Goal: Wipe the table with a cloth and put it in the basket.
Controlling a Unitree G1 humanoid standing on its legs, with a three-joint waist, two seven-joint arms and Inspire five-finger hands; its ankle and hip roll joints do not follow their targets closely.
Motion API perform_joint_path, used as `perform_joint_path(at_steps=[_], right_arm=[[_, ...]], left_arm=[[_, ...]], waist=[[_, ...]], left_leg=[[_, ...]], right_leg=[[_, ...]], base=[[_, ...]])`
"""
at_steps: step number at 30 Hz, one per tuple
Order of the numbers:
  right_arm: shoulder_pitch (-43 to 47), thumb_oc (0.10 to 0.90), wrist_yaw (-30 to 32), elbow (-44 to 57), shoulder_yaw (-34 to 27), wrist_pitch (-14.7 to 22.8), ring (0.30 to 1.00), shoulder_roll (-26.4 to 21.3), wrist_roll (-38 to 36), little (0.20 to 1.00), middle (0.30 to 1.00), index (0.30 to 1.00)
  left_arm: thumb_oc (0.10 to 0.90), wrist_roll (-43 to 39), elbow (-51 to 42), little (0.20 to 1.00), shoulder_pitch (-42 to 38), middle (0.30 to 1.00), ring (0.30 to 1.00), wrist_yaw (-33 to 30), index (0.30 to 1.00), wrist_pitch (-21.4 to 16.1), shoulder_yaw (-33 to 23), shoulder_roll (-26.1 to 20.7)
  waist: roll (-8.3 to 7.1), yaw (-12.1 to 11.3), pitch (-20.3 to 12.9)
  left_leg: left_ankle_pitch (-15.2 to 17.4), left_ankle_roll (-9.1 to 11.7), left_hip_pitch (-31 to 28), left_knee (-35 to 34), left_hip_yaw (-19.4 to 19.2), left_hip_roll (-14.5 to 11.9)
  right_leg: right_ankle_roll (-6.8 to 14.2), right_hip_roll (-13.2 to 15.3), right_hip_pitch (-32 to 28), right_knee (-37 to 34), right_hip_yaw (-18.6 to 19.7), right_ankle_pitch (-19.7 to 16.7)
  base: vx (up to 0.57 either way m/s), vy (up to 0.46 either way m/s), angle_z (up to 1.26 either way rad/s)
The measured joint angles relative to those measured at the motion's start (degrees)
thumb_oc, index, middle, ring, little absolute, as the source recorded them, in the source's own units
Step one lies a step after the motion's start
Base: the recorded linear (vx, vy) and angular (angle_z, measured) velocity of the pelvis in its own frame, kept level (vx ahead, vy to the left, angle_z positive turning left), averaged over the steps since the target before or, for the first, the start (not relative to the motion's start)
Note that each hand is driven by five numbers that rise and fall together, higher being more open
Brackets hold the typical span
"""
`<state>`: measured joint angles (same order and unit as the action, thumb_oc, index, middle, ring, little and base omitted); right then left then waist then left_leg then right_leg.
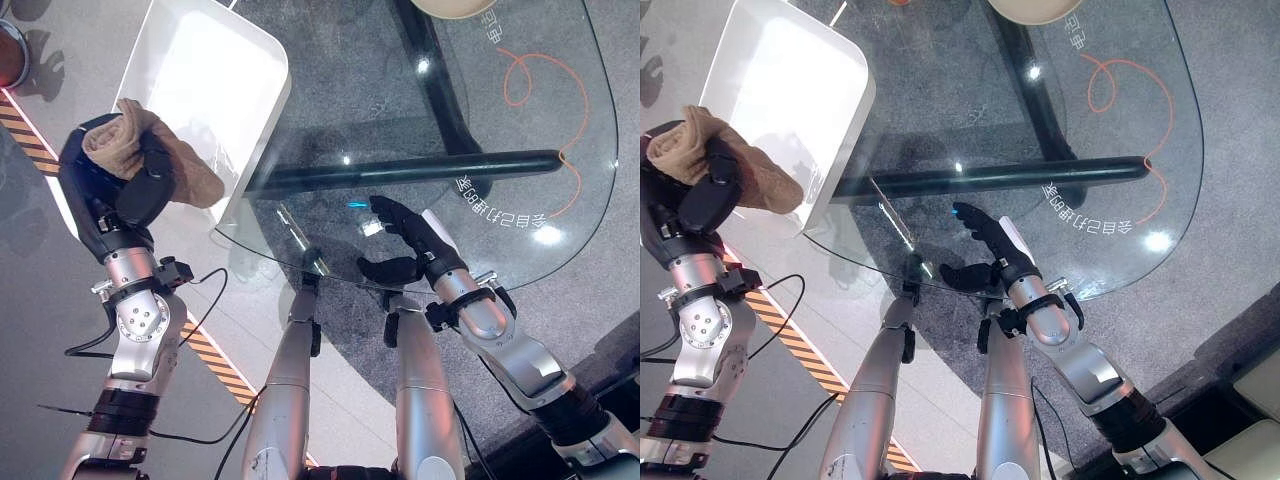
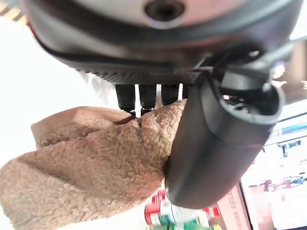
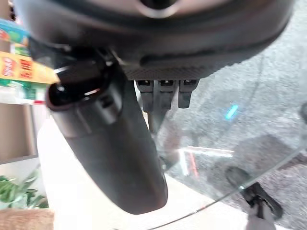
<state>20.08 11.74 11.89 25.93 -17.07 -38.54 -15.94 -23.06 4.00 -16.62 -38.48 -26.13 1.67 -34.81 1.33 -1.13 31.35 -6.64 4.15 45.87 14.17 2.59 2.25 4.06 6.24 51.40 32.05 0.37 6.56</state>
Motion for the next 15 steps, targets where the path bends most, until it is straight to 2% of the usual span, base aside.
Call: perform_joint_path(at_steps=[5, 11, 15], right_arm=[[2.01, 0.8, 0.88, -1.85, 1.45, -0.56, 0.9, 0.01, -0.99, 0.9, 0.9, 0.9], [5.69, 0.8, 0.89, -1.81, 2.03, -2.59, 0.9, -0.24, -2.61, 0.9, 0.9, 0.9], [8.13, 0.8, 0.8, -1.68, 2.26, -2.95, 0.9, -1.65, -4.48, 0.9, 0.9, 0.9]], left_arm=[[0.1, 6.03, 1.27, 0.2, -2.1, 0.3, 0.3, -3.45, 0.3, 2.48, 0.1, -0.29], [0.1, 10.98, 4.1, 0.2, -5.86, 0.3, 0.3, -5.79, 0.3, 7.66, 2.28, -4.52], [0.1, 12.77, 6.6, 0.2, -7.08, 0.3, 0.3, -7.11, 0.3, 9.93, 2.94, -4.54]], waist=[[0.01, 0.1, 0.01], [0.04, 0.27, 0.02], [0.05, 1.41, 0.02]], left_leg=[[0.0, 0.0, 0.75, 0.26, -0.01, 0.25], [0.44, -0.05, 3.47, 2.26, -0.14, 0.44], [0.63, -0.17, 5.4, 3.5, -0.55, 0.7]], right_leg=[[0.01, 0.26, 0.69, 0.2, 0.03, 0.0], [0.01, 0.37, 3.15, 1.57, 0.21, 0.01], [0.02, 0.54, 5.11, 2.51, 0.75, 0.0]], base=[[0.02, 0.051, 0.01], [0.03, 0.081, 0.0], [0.03, 0.072, -0.01]])
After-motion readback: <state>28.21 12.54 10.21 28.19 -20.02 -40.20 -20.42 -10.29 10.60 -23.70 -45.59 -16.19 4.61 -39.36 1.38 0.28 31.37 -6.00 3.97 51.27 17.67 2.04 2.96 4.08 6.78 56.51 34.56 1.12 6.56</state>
